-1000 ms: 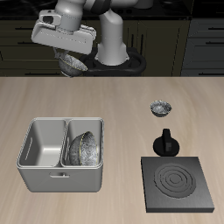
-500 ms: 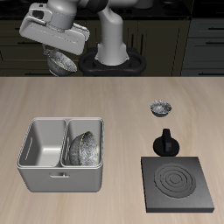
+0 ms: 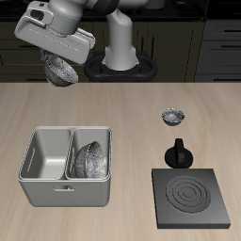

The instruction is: Place the largest bowl in the left side of the drainer and the medium bowl in the right side

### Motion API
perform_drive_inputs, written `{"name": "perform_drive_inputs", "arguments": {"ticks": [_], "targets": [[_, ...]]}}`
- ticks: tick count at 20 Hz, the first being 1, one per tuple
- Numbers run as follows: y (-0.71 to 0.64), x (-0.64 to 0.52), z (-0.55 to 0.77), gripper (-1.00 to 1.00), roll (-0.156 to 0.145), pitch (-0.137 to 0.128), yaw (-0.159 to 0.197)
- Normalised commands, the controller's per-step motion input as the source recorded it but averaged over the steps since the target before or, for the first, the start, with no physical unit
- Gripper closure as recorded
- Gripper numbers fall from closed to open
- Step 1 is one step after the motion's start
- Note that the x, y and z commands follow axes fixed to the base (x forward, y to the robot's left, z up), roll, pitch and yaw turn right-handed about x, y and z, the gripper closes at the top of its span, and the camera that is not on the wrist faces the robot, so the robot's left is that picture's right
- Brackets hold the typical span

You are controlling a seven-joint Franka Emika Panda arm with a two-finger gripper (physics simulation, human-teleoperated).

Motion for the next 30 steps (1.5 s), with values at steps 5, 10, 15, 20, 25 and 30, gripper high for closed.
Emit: {"name": "perform_drive_inputs", "arguments": {"ticks": [5, 10, 15, 20, 25, 30], "targets": [[0.01, 0.46, 0.05, 1.0, 0.075, 0.049, -0.006], [-0.27, 0.47, 0.06, 1.0, 0.088, 0.037, -0.04], [-0.03, 0.25, -0.02, 1.0, 0.171, 0.04, 0.008], [-0.21, 0.22, 0.0, 1.0, 0.039, -0.009, 0.011], [-0.27, 0.19, 0.07, 1.0, -0.094, -0.048, -0.044], [-0.05, 0.15, -0.05, 1.0, -0.057, -0.001, -0.016]]}}
